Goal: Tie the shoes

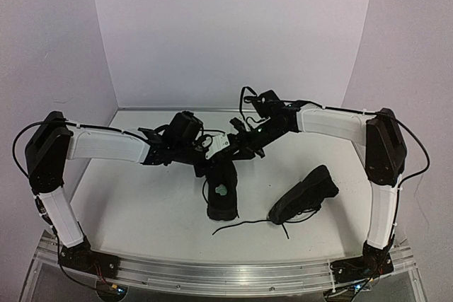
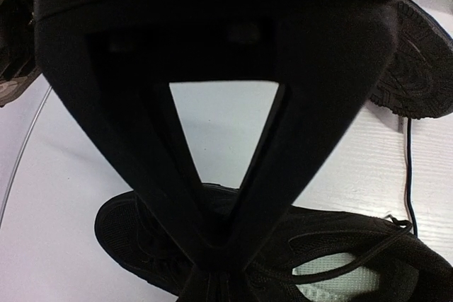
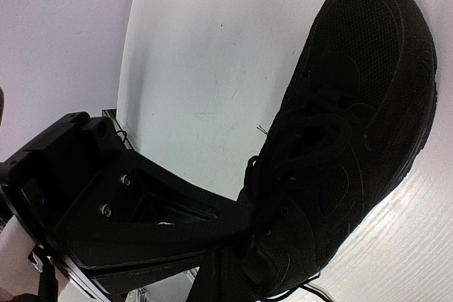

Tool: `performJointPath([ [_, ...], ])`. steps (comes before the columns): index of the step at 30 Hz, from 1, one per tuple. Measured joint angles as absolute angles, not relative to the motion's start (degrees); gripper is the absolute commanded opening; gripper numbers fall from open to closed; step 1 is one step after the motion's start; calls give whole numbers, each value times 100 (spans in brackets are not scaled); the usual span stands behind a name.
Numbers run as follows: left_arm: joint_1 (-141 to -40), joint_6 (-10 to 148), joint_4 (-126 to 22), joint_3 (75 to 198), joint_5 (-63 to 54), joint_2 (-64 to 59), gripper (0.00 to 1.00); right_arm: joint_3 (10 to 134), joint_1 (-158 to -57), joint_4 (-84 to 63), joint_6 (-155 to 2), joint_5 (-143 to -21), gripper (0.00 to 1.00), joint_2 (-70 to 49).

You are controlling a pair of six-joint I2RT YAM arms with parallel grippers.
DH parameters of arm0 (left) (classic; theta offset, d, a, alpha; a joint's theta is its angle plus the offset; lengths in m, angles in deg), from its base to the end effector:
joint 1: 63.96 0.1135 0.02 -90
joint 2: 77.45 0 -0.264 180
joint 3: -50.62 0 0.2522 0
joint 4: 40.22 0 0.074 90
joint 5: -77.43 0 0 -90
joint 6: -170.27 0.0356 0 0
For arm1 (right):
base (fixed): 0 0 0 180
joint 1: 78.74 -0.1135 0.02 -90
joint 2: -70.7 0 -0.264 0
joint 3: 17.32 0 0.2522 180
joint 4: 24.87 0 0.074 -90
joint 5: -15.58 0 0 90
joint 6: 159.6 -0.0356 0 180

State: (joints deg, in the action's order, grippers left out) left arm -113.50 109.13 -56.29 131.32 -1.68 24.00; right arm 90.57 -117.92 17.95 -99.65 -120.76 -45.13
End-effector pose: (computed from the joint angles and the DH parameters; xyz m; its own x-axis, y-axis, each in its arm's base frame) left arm 0.2515 -0.3053 0.2176 0.0674 0.6514 -0.7557 0.9280 0.2372 0.2872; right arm 0.3304 0.3025 0.2399 -0.9157 -0.3003 -0.2670 -0.3840 0.4580 0.8018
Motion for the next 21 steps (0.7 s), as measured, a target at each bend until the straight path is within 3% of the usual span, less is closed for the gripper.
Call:
performJointPath([
  [14, -11346, 10906, -5489, 13018, -23, 2420, 0, 8824, -11589, 1552, -10151, -12262, 38, -4471],
  [18, -11346, 10959, -5491, 13018, -21, 2427, 0, 8569, -11377, 1459, -10282, -12256, 37, -4271],
  [21, -11346, 11019, -5491, 13018, -21, 2439, 0, 8480, -11267, 1367, -10364, -12211, 27, -4199],
])
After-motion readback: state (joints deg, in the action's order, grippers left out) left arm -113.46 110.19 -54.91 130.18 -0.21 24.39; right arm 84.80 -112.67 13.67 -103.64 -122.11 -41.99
